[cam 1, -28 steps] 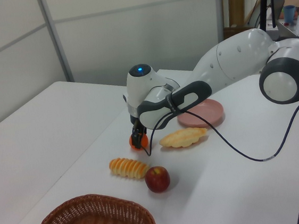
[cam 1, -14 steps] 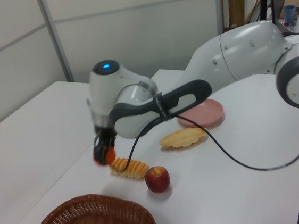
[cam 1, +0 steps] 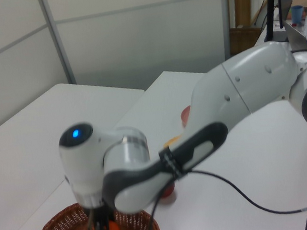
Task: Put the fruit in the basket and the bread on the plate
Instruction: 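Carry the orange to the wicker basket and lower it in, then open the gripper, move to the striped bread roll and grasp it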
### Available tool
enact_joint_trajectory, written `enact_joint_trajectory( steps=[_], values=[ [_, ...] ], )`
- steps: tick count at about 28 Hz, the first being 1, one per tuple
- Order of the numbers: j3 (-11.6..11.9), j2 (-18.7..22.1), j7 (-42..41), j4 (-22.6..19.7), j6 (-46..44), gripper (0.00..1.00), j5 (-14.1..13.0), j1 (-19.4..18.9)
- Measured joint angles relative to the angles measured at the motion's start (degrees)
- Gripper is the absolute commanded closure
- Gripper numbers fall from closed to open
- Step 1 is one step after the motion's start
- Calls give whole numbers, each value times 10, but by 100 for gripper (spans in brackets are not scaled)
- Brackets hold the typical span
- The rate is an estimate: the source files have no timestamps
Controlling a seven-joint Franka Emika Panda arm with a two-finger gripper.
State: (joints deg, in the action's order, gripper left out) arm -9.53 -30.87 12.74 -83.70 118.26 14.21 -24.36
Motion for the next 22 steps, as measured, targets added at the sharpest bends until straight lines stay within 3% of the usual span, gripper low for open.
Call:
enact_joint_trajectory(
  steps=[1,5,13,17,22],
  values=[
    [0,-2,3,-3,-5,15,5,-5],
    [1,-6,6,-10,-28,0,19,-11],
    [8,-4,-7,-8,-88,0,64,-4],
    [10,1,-7,2,-89,0,64,7],
    [11,28,-7,19,-94,0,42,44]
  ],
)
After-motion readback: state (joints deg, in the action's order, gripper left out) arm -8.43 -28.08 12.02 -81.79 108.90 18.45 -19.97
